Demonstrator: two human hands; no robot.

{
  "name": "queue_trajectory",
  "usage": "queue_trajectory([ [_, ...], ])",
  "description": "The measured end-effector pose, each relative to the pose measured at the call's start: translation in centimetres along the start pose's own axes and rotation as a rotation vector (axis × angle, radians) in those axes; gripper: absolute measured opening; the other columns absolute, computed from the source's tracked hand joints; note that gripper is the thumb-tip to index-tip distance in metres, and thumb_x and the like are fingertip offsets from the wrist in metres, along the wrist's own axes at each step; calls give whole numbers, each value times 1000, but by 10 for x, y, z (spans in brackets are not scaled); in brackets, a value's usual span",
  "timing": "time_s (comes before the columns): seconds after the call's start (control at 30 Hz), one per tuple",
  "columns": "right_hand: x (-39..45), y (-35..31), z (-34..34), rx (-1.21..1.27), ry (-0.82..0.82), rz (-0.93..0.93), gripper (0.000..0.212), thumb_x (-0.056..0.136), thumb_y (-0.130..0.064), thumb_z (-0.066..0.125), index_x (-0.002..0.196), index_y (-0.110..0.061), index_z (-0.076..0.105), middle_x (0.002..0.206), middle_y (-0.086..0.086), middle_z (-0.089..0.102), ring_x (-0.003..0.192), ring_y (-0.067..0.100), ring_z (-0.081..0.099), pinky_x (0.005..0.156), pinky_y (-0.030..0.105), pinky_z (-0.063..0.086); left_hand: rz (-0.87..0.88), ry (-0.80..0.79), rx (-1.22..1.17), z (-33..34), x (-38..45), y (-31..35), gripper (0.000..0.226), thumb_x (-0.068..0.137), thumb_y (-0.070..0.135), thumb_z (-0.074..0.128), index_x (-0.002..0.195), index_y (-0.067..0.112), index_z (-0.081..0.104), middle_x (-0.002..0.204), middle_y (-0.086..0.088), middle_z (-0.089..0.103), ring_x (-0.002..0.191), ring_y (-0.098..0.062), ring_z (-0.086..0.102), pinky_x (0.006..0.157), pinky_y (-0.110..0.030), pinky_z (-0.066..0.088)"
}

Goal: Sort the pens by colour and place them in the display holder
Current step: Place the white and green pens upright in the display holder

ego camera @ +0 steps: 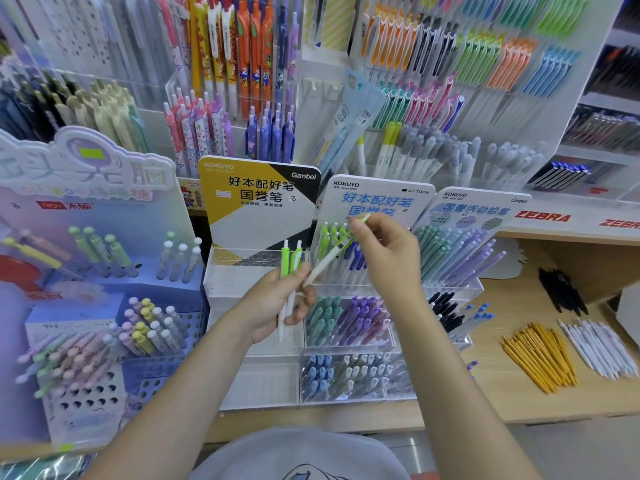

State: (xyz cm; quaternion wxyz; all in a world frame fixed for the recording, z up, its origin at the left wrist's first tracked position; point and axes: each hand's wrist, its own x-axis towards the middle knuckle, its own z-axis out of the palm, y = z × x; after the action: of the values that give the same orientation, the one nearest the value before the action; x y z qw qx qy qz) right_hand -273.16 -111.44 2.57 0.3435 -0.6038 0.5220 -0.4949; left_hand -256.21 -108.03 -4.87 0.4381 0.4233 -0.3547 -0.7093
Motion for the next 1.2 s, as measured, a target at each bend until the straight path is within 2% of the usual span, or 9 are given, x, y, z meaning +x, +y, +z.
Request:
queue_trajectory([
  [0.17, 8, 3, -9, 48, 94, -3, 8, 91, -10, 67, 95, -16, 72, 82, 7, 70, 67, 14, 65, 72, 34, 58, -32, 93, 120, -14, -3, -5, 26, 103, 36, 47, 95, 12, 52, 54, 1, 23, 40, -11, 21, 41, -20, 20],
  [0.3, 6, 14, -1, -119, 33, -52, 8, 90, -11, 69, 96, -15, 73, 85, 15, 70, 67, 21, 68, 73, 46, 59, -42, 53, 46, -19, -2, -4, 18, 103, 14, 50, 88, 16, 41, 60, 3, 31, 48, -9, 27, 44, -19, 24],
  [0.37, 4, 17, 5, -116, 9, -44, 10, 90, -11, 69, 96, -17, 73, 86, 14, 70, 68, 23, 69, 72, 47, 59, -33, 31, -37, -20, -3, -2, 8, 104, 8, 45, 97, 8, 50, 64, 0, 38, 51, -9, 35, 45, -18, 28],
  [0.5, 4, 27, 12, -198, -22, -86, 8, 87, -20, 69, 85, -27, 71, 82, 10, 67, 73, 31, 66, 71, 53, 56, 23, 38, -36, -22, -8, 2, 23, 105, 16, 45, 119, 5, 59, 68, -3, 52, 52, -12, 44, 45, -21, 32],
  [0.67, 7, 30, 16, -368, -117, -183, 10, 91, -14, 67, 89, -5, 71, 76, -2, 57, 75, 26, 60, 73, 49, 54, 60, 60, 79, -20, -9, 3, 26, 105, 27, 46, 125, 20, 60, 63, -2, 45, 45, -13, 27, 43, -21, 22],
  [0.77, 6, 25, 19, -413, -158, -204, 12, 92, -11, 65, 100, -6, 72, 81, 5, 62, 70, 21, 59, 75, 44, 53, 54, 74, 62, -21, -7, 1, 24, 105, 26, 45, 119, 12, 57, 60, 1, 37, 43, -8, 23, 40, -18, 18],
  [0.87, 5, 24, 23, -422, -136, -162, 17, 90, -14, 69, 106, -10, 67, 81, -2, 65, 61, 8, 55, 71, 37, 55, 42, 88, 56, -21, -7, 1, 23, 104, 28, 46, 105, 8, 58, 59, 3, 36, 42, -7, 24, 40, -18, 17],
  [1.0, 2, 27, 27, -548, -145, -214, 17, 88, -21, 73, 94, -6, 67, 77, -2, 66, 63, 14, 54, 66, 38, 53, 46, 89, 51, -21, -8, 2, 23, 104, 29, 47, 96, 10, 57, 57, 4, 36, 41, -6, 24, 40, -18, 16],
  [1.2, 2, 25, 26, -606, -130, -200, 19, 91, -25, 68, 98, -8, 71, 85, 2, 69, 70, 13, 54, 70, 35, 52, 57, 48, 34, -19, -12, 6, 21, 100, 31, 53, 99, 10, 58, 58, 1, 36, 40, -8, 23, 39, -19, 18],
])
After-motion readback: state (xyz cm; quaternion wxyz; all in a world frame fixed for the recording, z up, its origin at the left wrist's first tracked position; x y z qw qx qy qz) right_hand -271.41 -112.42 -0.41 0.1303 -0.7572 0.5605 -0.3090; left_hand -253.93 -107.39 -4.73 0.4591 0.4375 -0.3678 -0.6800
